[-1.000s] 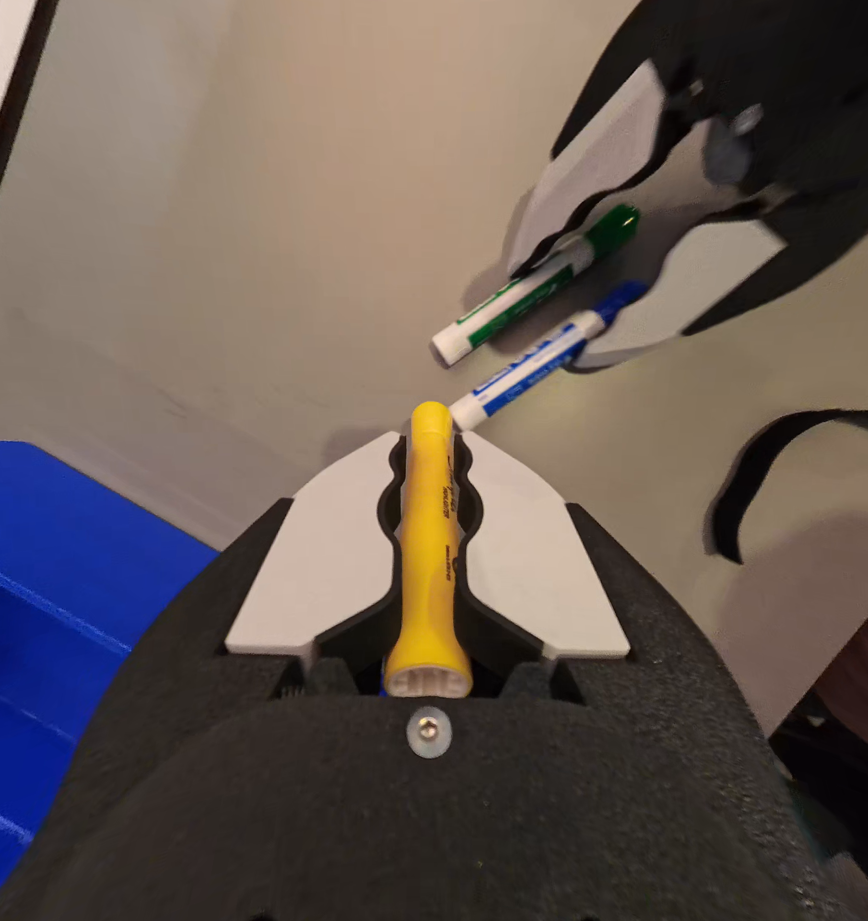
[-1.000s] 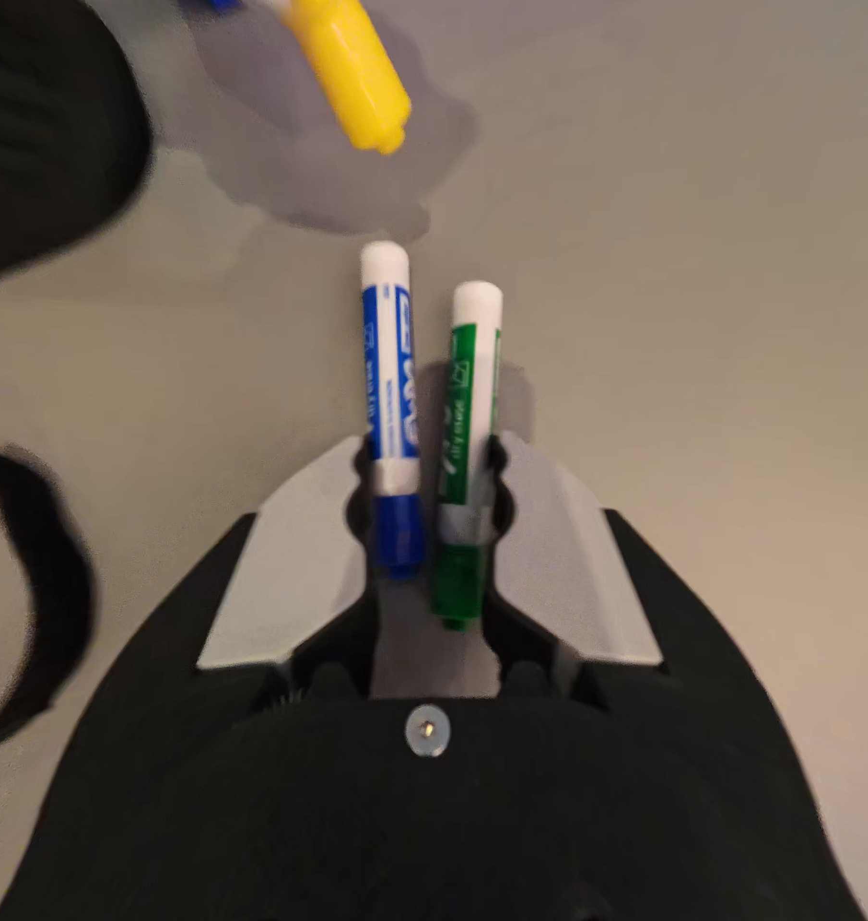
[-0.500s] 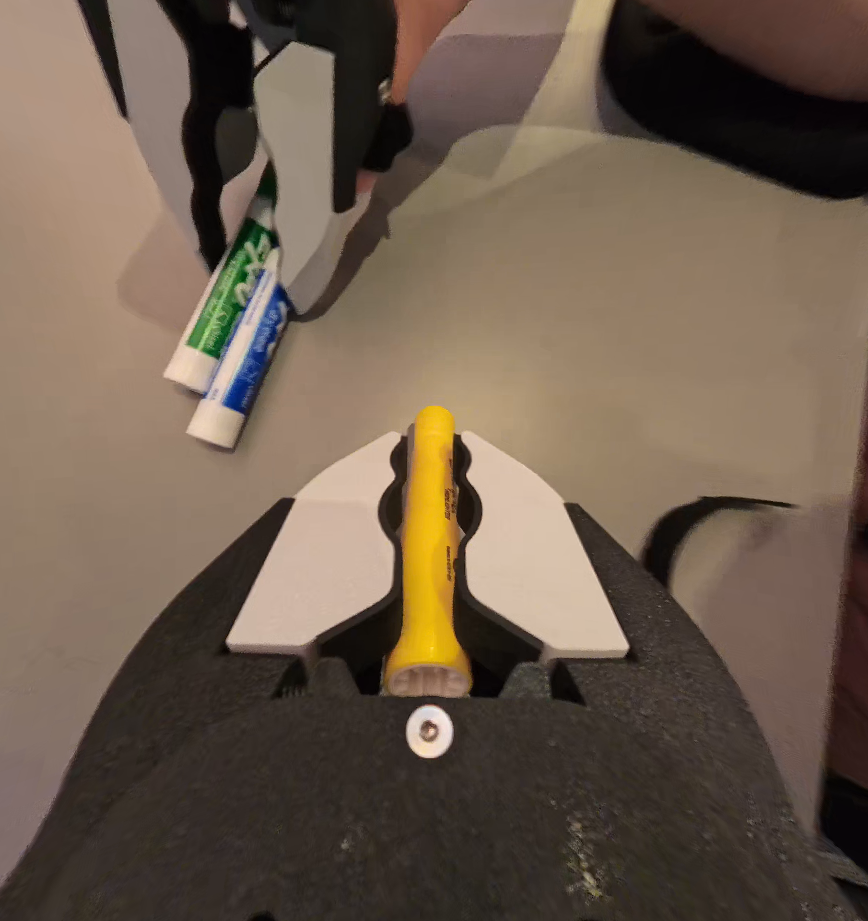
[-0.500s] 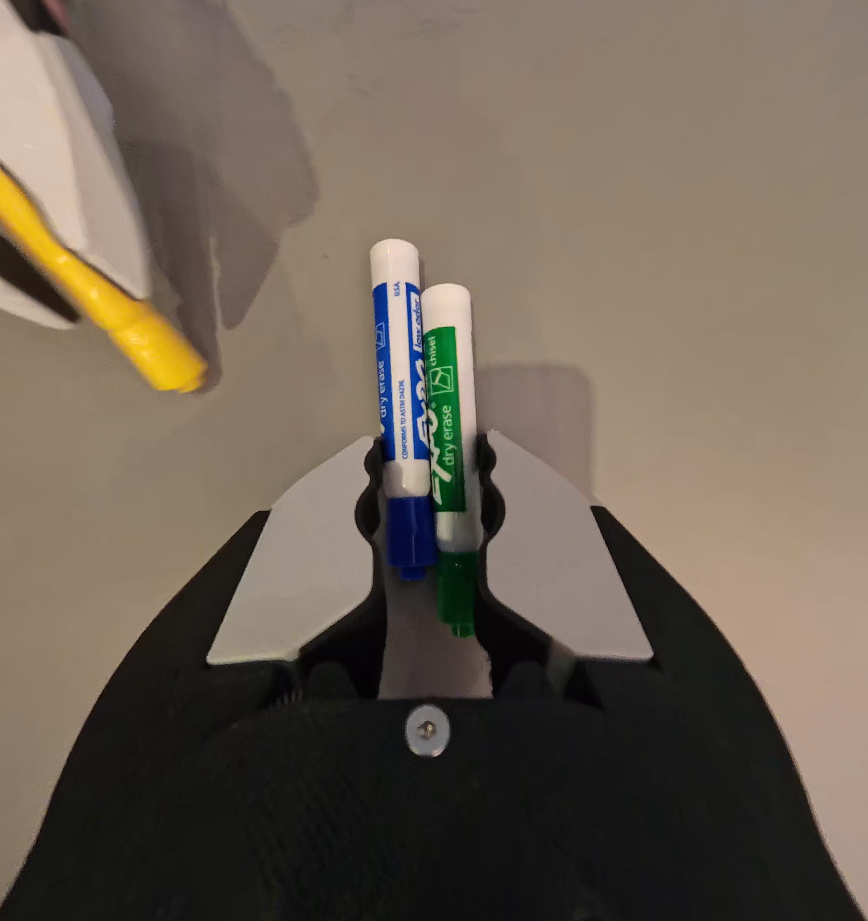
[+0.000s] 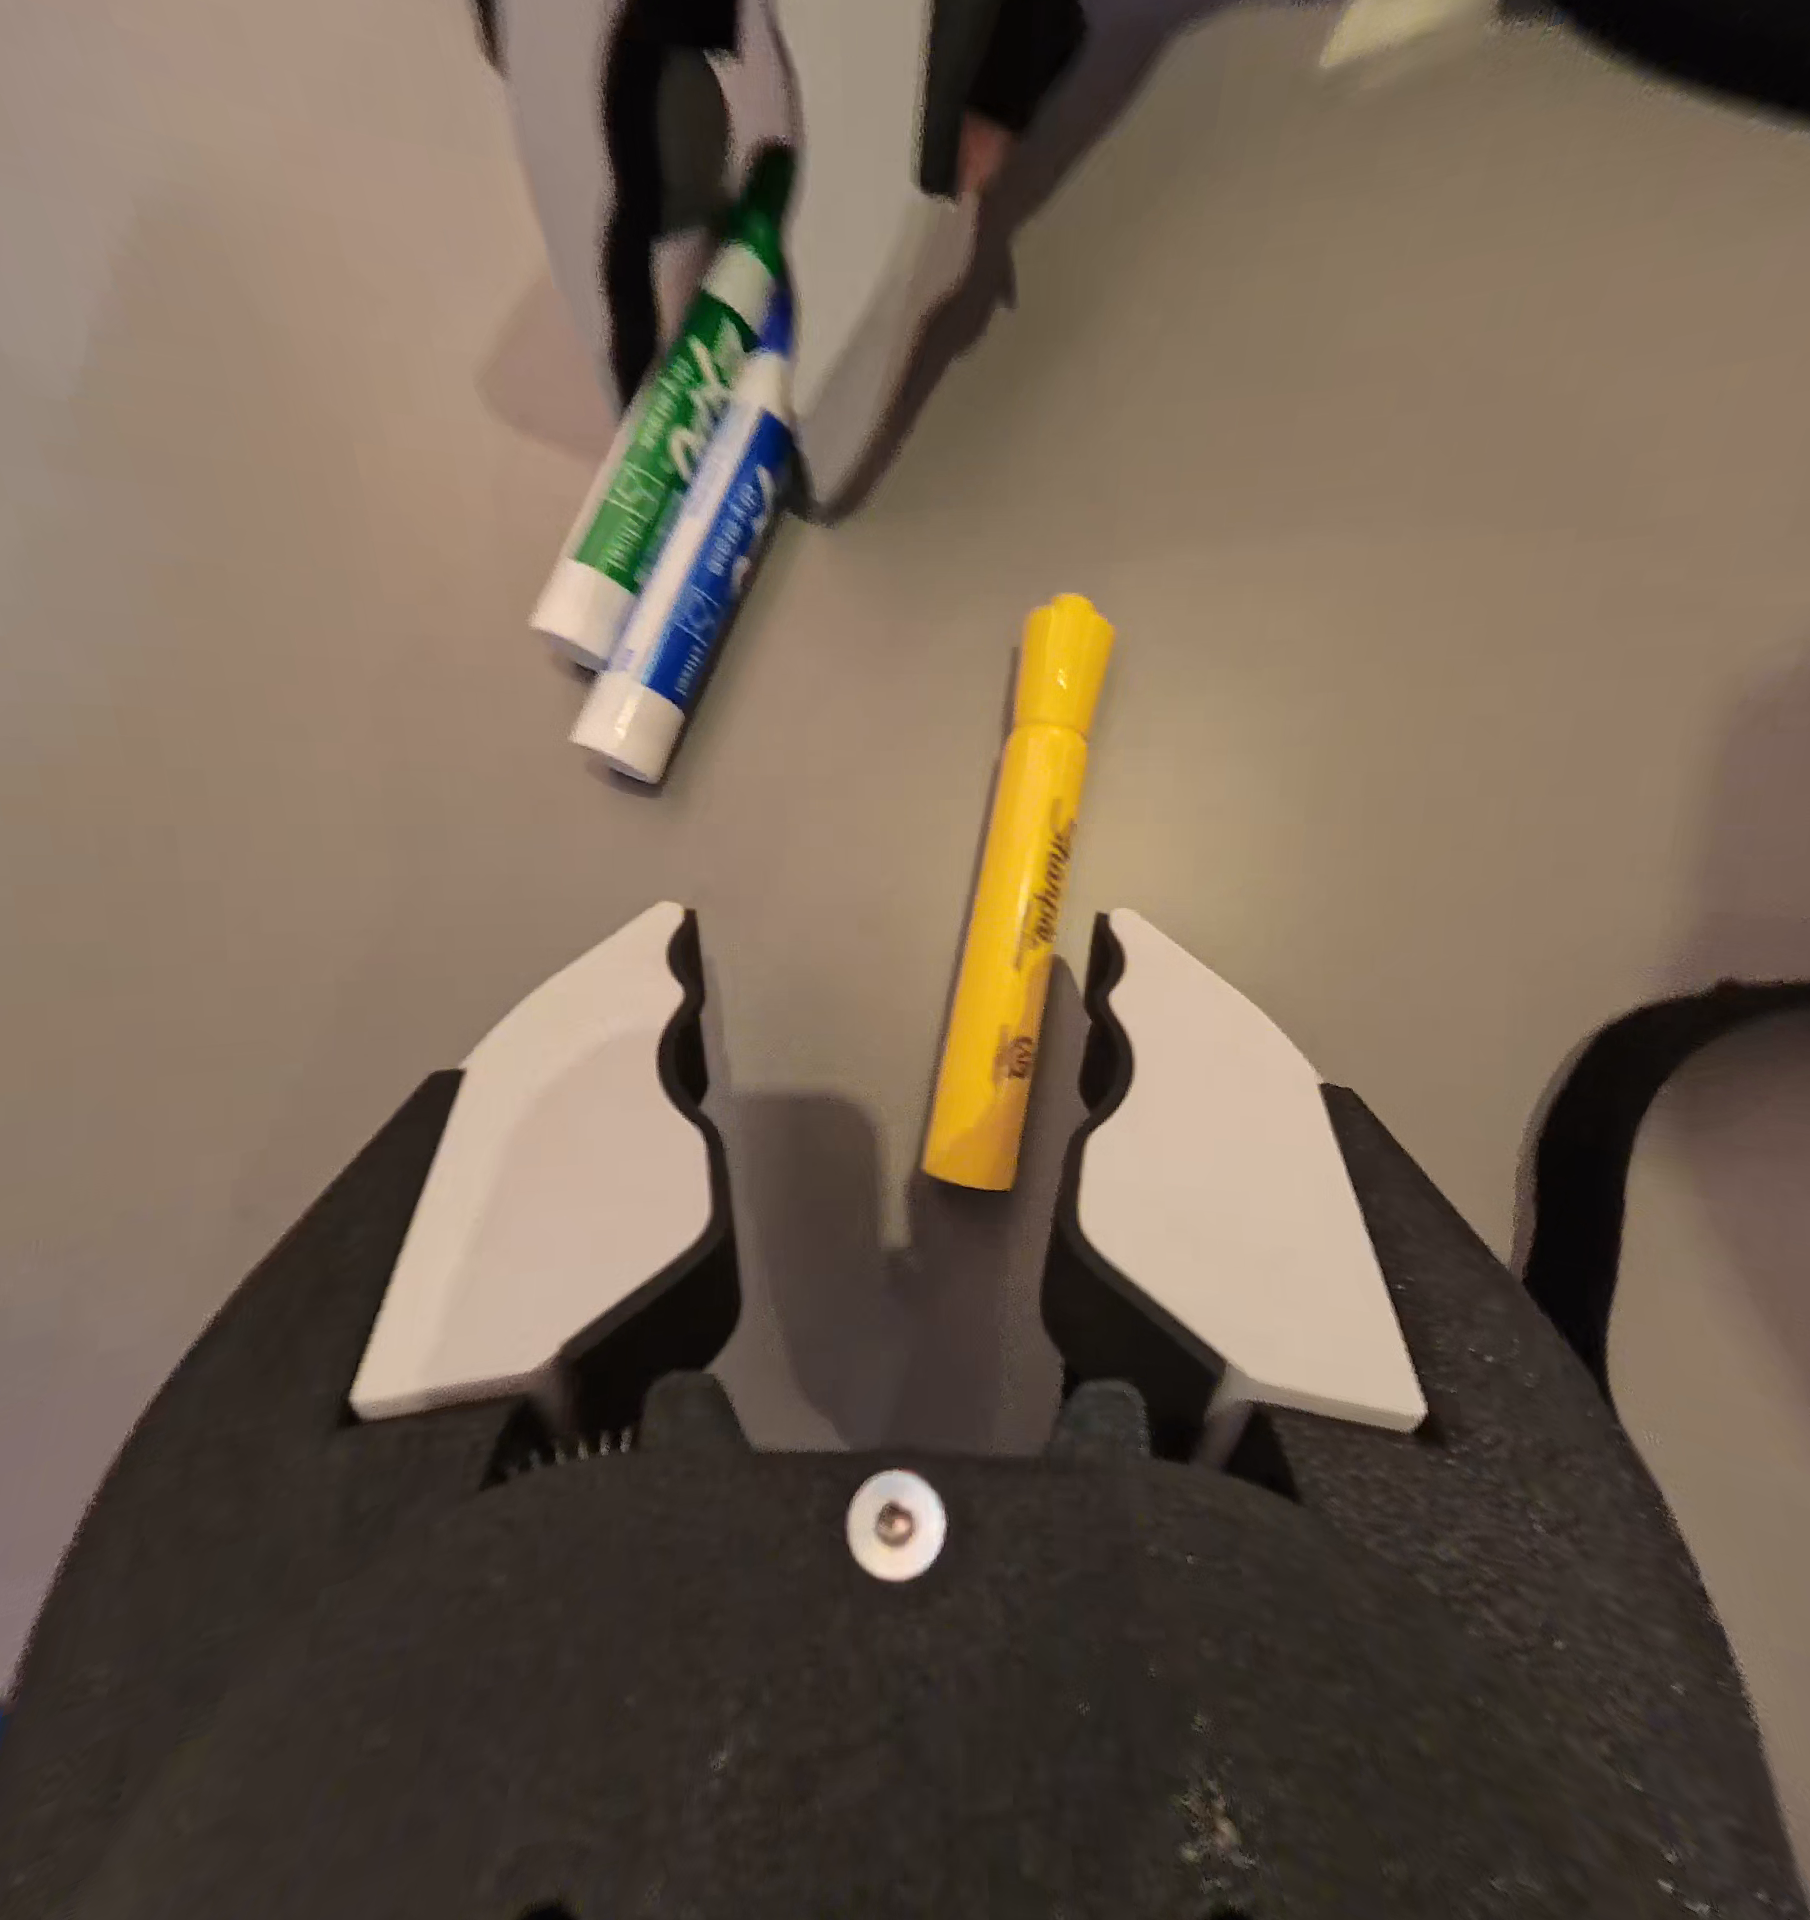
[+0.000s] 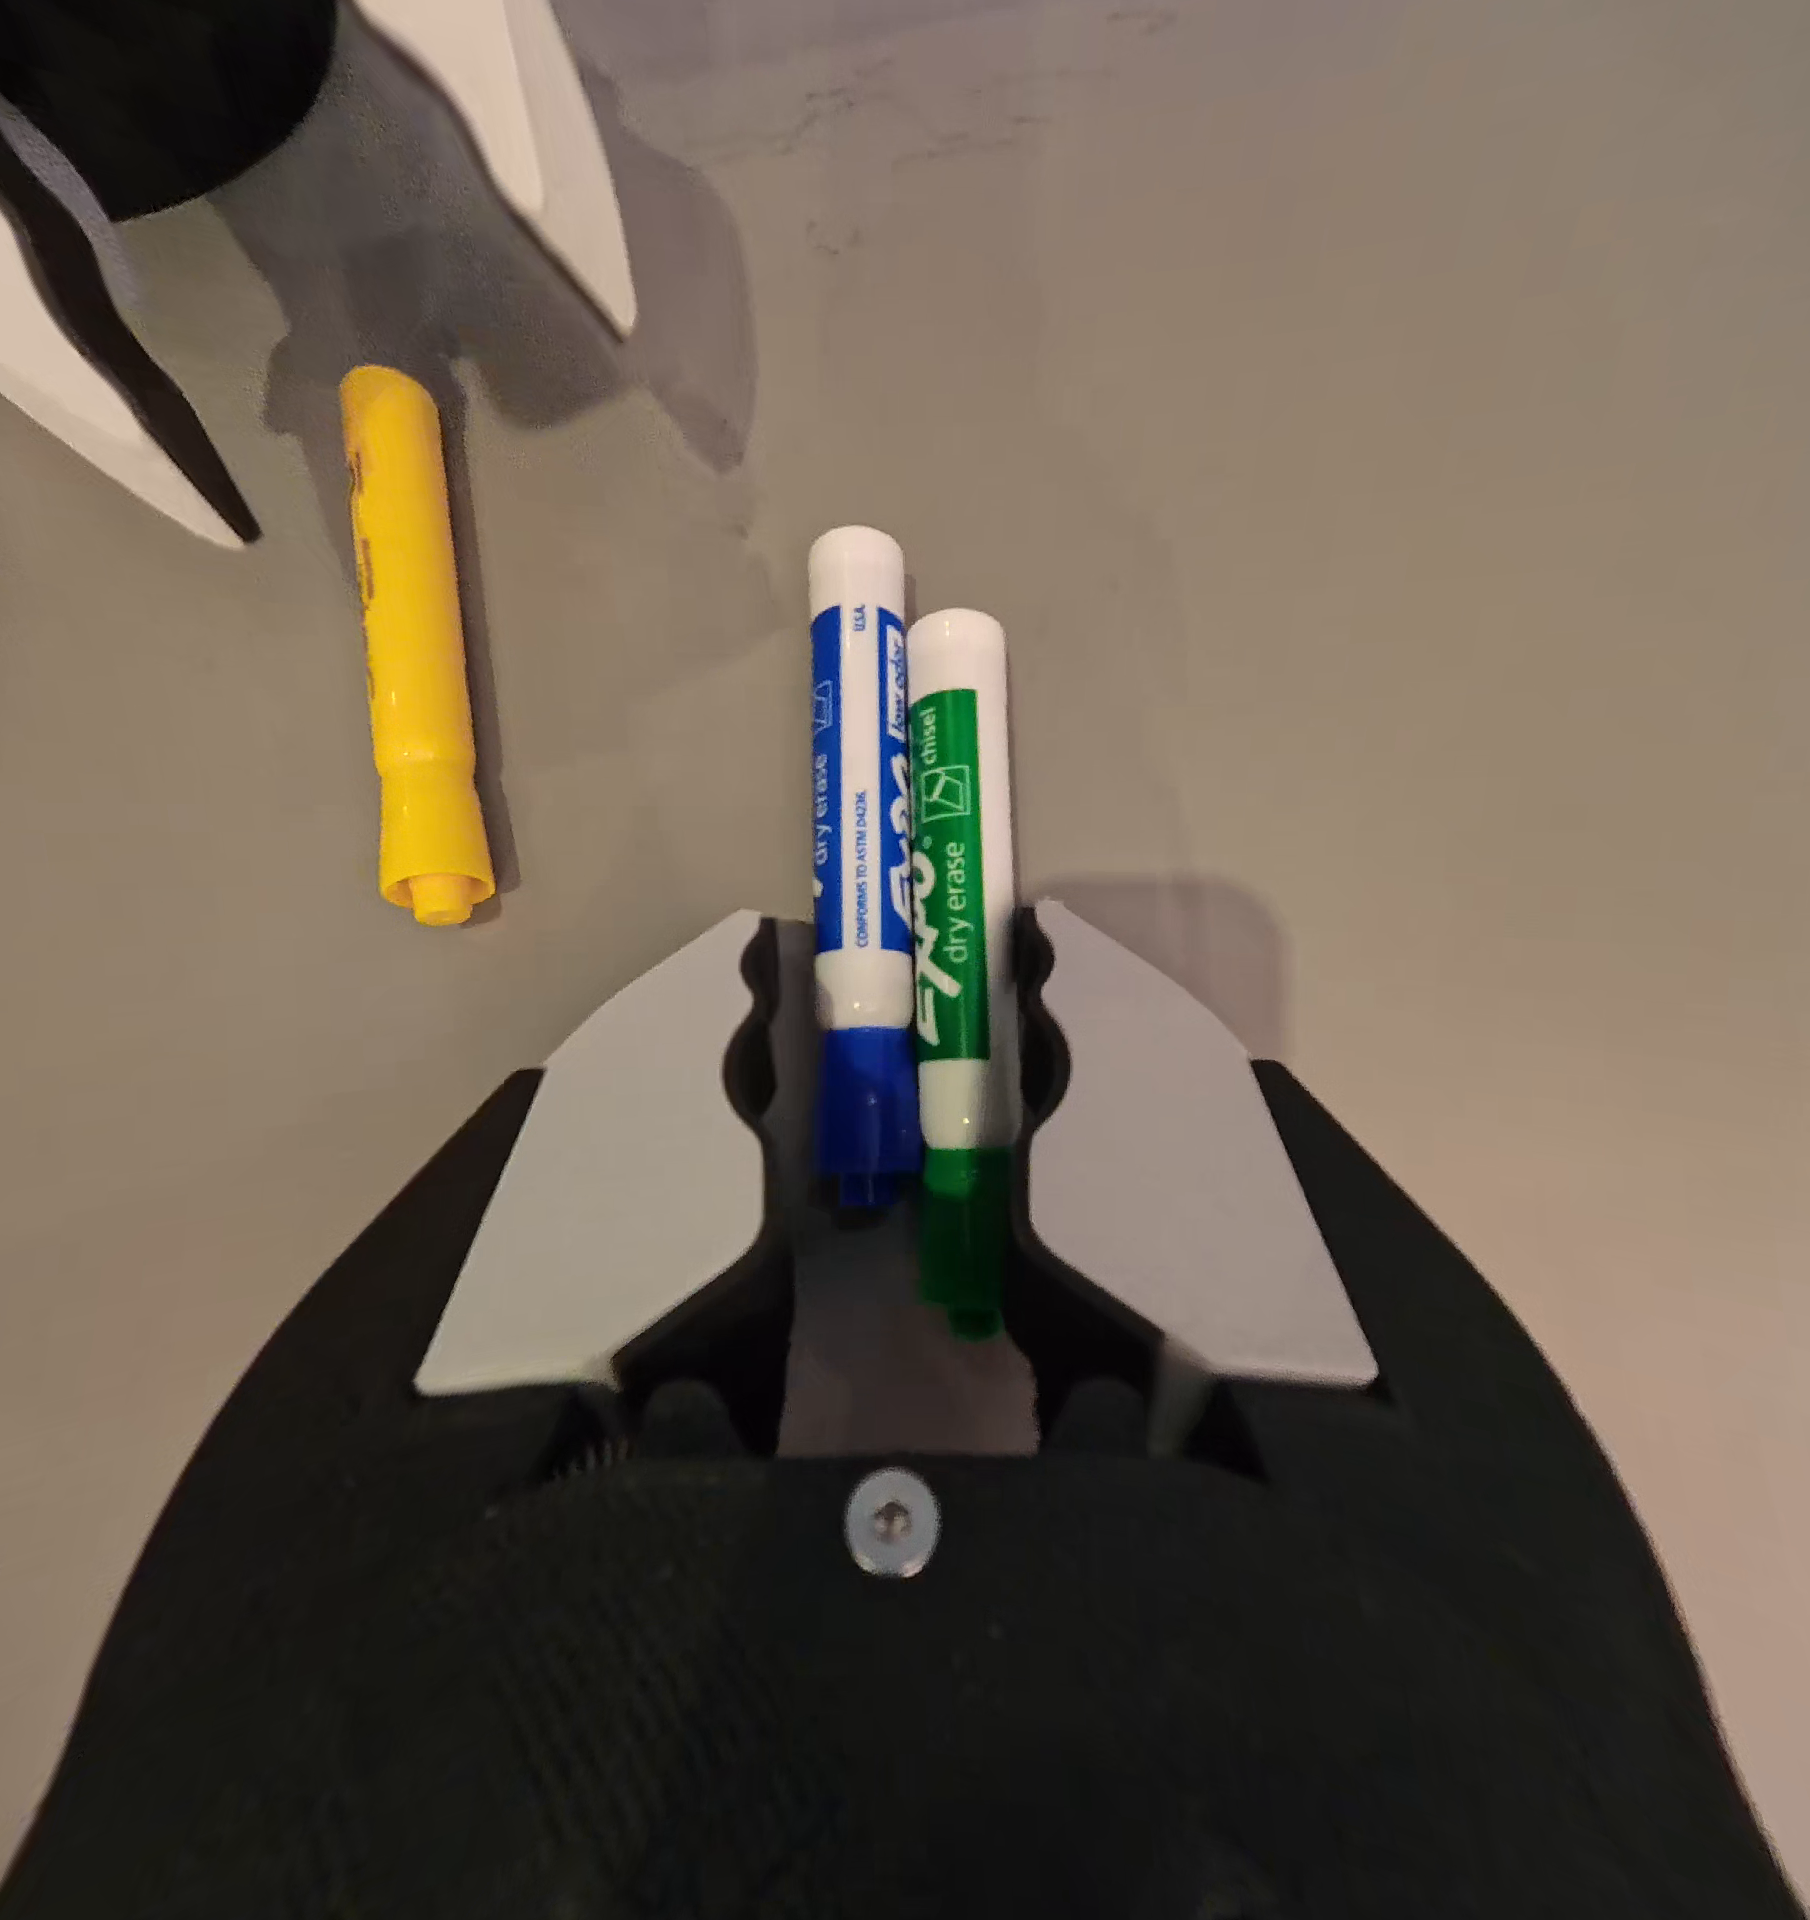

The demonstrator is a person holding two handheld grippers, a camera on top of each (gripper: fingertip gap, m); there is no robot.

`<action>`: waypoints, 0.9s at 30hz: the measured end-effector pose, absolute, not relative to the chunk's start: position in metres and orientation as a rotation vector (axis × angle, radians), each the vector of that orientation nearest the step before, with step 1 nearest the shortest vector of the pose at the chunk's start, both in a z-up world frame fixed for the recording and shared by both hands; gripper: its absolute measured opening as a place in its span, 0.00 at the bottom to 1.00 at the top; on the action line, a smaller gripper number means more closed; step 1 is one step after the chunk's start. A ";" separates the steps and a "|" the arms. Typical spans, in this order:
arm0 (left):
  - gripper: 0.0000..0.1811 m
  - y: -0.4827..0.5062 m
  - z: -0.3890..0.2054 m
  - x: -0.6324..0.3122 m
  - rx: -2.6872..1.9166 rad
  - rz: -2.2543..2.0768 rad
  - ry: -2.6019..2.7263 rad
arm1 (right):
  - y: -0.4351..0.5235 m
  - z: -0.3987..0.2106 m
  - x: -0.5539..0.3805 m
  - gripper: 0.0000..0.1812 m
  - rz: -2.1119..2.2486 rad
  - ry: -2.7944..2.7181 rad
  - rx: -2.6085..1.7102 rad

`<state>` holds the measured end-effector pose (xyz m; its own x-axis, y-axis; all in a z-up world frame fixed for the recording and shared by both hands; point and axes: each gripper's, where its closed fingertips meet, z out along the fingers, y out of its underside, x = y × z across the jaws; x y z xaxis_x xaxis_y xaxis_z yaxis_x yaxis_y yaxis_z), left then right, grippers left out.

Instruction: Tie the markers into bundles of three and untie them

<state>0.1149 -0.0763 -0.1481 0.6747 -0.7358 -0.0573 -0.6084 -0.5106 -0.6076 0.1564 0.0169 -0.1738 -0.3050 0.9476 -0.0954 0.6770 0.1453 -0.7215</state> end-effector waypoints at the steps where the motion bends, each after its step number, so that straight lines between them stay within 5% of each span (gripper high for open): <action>1: 0.41 -0.074 -0.142 0.113 -2.255 -0.268 0.981 | 0.016 -0.174 0.157 0.26 0.969 -2.049 -1.559; 6: 0.40 -0.082 -0.142 0.104 -2.280 -0.222 0.840 | 0.027 -0.164 0.180 0.30 0.952 -2.000 -1.621; 13: 0.34 -0.071 -0.146 0.096 -2.306 -0.110 0.830 | 0.044 -0.159 0.221 0.09 0.813 -1.873 -1.713; 27: 0.32 -0.023 -0.120 0.096 -2.185 -0.245 0.678 | 0.040 -0.174 0.205 0.09 0.759 -1.952 -1.685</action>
